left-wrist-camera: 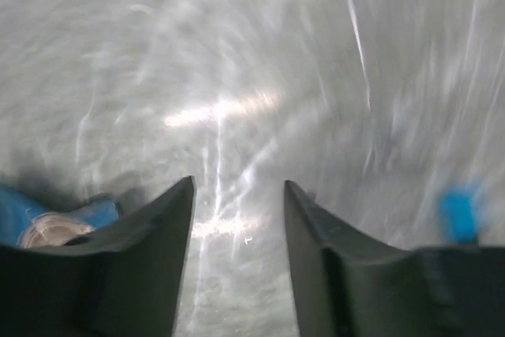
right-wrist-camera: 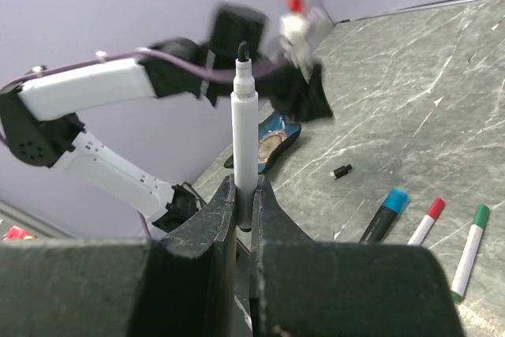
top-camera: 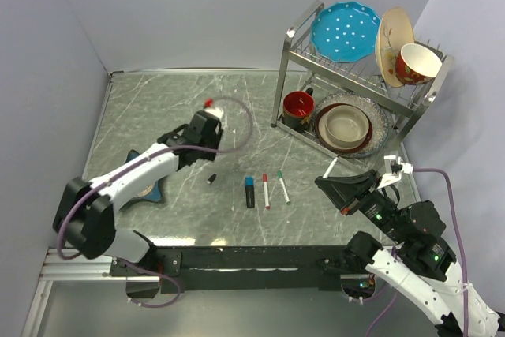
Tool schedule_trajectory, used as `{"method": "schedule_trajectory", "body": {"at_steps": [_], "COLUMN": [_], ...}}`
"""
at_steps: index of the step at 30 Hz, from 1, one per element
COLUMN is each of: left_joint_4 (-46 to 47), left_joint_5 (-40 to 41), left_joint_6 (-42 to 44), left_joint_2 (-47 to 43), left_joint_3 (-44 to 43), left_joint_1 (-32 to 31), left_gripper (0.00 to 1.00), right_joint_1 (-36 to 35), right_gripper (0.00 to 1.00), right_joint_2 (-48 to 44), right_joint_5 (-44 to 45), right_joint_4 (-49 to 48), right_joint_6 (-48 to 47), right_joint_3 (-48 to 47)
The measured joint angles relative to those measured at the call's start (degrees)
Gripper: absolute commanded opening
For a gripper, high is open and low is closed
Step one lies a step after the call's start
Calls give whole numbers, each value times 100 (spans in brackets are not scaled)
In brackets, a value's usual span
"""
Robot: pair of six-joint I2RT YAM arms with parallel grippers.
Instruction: Insert the pens into the pen caps
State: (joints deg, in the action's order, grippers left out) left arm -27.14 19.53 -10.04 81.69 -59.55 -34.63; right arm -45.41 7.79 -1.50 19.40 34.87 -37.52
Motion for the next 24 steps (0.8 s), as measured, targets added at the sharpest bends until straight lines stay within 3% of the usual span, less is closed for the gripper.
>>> {"method": "schedule_trajectory", "body": {"at_steps": [4, 6, 12, 15, 20, 24], "left_joint_4": [-686, -1093, -1620, -2041, -2557, -2334], "left_joint_5": [1213, 1410, 922, 518, 125, -48], "left_joint_6": [-2271, -3377, -6463, -7766, -9280, -9871], "left_joint_2": [-173, -173, -229, 188, 914, 782], "left_joint_3": [-1025, -1521, -1585, -1471, -1462, -938], "left_joint_1": [-4, 4, -83, -212, -400, -420], "left_gripper": [55, 58, 51, 49, 50, 53], "right_joint_1": [0, 0, 0, 0, 0, 0], "right_gripper": [0, 0, 0, 0, 0, 0], "right_joint_2": [2, 2, 4, 4, -70, -162], "right_joint_5": [15, 39, 46, 55, 146, 190], "right_joint_4": [-2, -2, -7, 0, 140, 221], "right_joint_6": [-2, -2, 2, 0, 2, 0], "right_joint_3": [0, 0, 13, 13, 13, 13]}}
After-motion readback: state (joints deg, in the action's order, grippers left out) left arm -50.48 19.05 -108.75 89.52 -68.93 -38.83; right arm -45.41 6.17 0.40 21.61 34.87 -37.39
